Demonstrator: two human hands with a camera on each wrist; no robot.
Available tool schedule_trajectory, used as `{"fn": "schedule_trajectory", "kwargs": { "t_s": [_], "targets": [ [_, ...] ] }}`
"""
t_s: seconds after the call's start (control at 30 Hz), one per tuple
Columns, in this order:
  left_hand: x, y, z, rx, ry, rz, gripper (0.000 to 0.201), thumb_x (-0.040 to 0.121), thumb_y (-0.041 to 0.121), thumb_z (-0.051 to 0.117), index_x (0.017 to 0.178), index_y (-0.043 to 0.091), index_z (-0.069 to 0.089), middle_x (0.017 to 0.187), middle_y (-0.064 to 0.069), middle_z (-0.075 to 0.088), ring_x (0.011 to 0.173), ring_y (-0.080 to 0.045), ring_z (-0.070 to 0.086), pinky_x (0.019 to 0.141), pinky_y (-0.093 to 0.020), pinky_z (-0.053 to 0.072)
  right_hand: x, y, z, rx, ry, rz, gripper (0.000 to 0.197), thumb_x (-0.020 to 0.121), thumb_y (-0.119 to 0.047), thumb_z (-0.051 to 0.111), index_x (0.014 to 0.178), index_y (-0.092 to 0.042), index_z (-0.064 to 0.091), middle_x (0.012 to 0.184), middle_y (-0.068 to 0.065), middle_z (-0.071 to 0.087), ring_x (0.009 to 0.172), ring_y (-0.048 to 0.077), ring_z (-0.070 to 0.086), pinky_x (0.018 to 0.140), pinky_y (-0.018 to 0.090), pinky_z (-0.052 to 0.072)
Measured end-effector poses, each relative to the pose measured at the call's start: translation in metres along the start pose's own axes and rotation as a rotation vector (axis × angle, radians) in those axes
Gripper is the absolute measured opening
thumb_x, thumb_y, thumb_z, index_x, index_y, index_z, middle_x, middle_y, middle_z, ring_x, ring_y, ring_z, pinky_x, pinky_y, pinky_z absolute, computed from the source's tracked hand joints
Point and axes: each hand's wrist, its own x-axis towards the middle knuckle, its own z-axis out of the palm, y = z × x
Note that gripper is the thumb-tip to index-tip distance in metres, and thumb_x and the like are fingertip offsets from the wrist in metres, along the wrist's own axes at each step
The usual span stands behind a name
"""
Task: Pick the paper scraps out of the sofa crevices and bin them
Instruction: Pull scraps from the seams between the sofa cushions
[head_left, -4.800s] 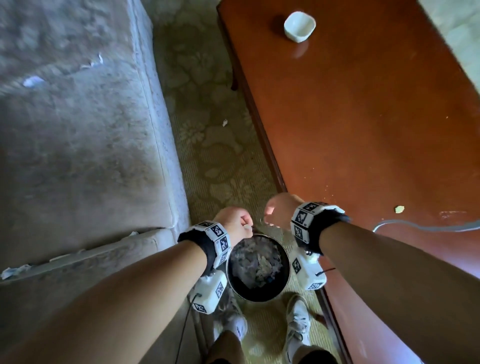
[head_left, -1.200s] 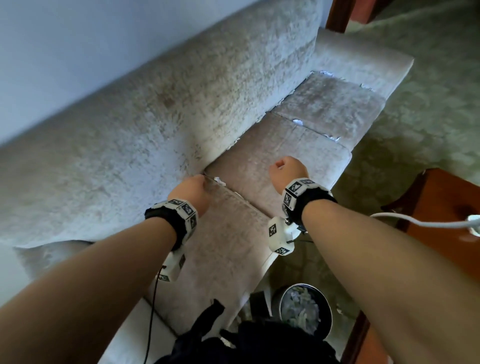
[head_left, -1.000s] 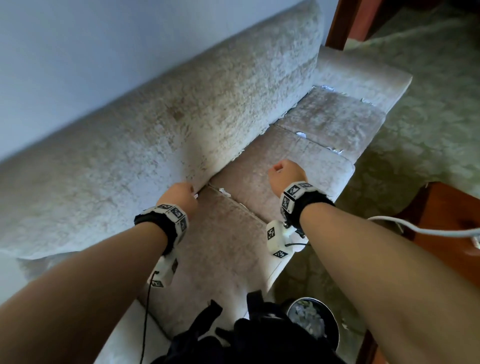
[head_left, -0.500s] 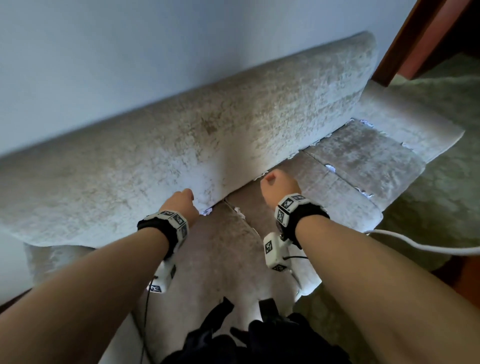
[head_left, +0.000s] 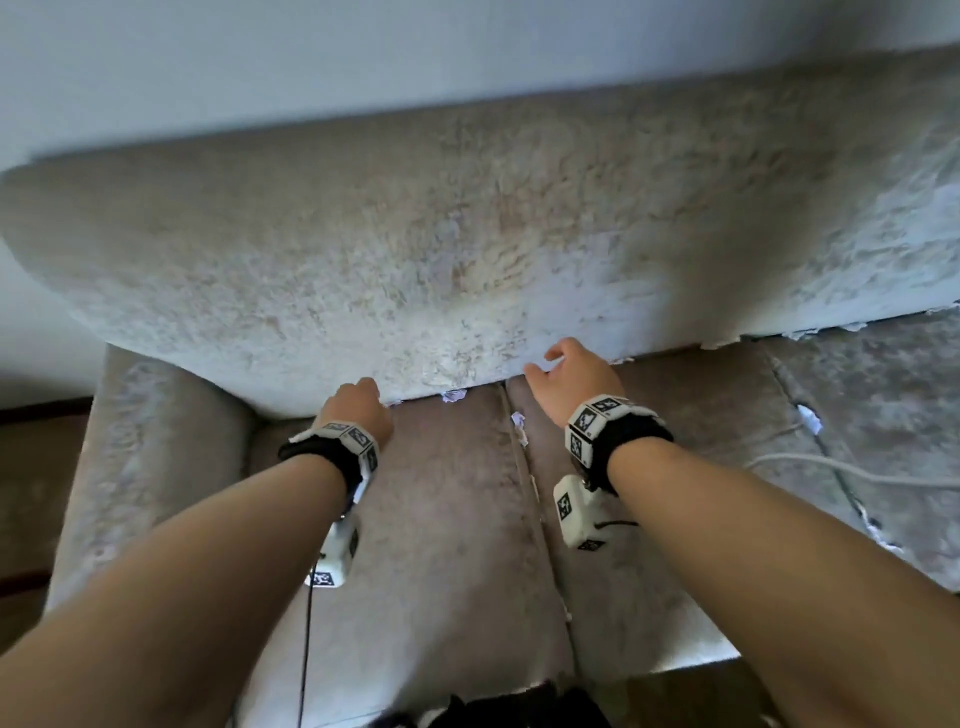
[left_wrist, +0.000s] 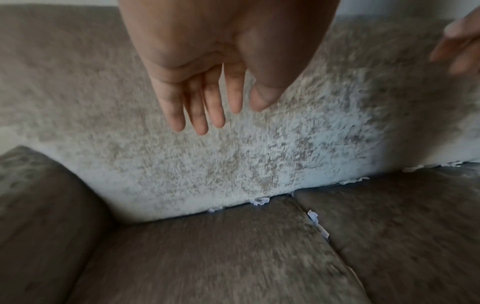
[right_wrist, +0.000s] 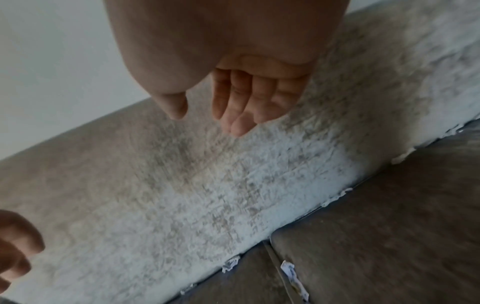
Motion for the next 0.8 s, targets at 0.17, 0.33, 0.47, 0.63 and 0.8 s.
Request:
{"fn": "schedule_trajectory", "kwargs": {
  "t_s": [0.17, 0.33, 0.47, 0.63, 0.8],
  "targets": [
    [0.051, -0.011, 0.038, 0.036, -0.047, -0.078, 0.036, 0.096, 0.03, 0.042, 0.115, 0.003, 0.057, 0.12, -0.018, 0.06, 0.108, -0.035, 0.058, 0.085, -0.035, 0.047, 0.052, 0.003, 0.071, -0.035, -0.103, -0.076, 0.045, 0.084, -0.053, 0.054, 0.116, -0.021, 0.056, 0.115, -0.001, 0.064, 0.1, 0.02, 0.063, 0.083, 0.03, 0.051],
    [0.136, -0.03, 0.101, -0.025, -0.087, -0.124, 0.032, 0.094, 0.025, 0.041, 0.114, 0.005, 0.056, 0.116, -0.019, 0.061, 0.105, -0.036, 0.059, 0.082, -0.036, 0.046, 0.106, 0.019, 0.169, -0.218, -0.287, -0.285, 0.047, 0.088, -0.049, 0.054, 0.13, -0.028, 0.053, 0.129, -0.005, 0.057, 0.115, 0.016, 0.056, 0.093, 0.03, 0.046],
    [0.195, -0.044, 0.16, -0.04, -0.109, -0.13, 0.036, 0.094, 0.026, 0.042, 0.124, 0.01, 0.054, 0.118, -0.015, 0.062, 0.108, -0.035, 0.06, 0.089, -0.039, 0.049, 0.145, 0.027, 0.232, -0.304, -0.352, -0.381, 0.047, 0.089, -0.045, 0.058, 0.133, -0.031, 0.051, 0.131, -0.005, 0.056, 0.114, 0.017, 0.056, 0.09, 0.022, 0.039],
    [0.264, -0.056, 0.213, -0.05, -0.167, -0.135, 0.049, 0.088, 0.048, 0.042, 0.129, 0.022, 0.052, 0.123, -0.009, 0.06, 0.106, -0.031, 0.061, 0.081, -0.035, 0.05, 0.192, 0.021, 0.286, -0.453, -0.397, -0.188, 0.061, 0.083, -0.06, 0.055, 0.121, -0.013, 0.058, 0.111, 0.002, 0.067, 0.097, 0.02, 0.064, 0.071, 0.025, 0.047],
    [0.291, -0.054, 0.233, -0.094, -0.079, -0.128, 0.059, 0.082, 0.05, 0.028, 0.121, 0.018, 0.06, 0.123, -0.009, 0.062, 0.112, -0.032, 0.058, 0.094, -0.038, 0.05, 0.223, 0.011, 0.304, -0.368, -0.556, -0.132, 0.044, 0.089, -0.054, 0.053, 0.118, -0.022, 0.064, 0.118, -0.005, 0.065, 0.101, 0.017, 0.062, 0.073, 0.022, 0.042]
  ]
}}
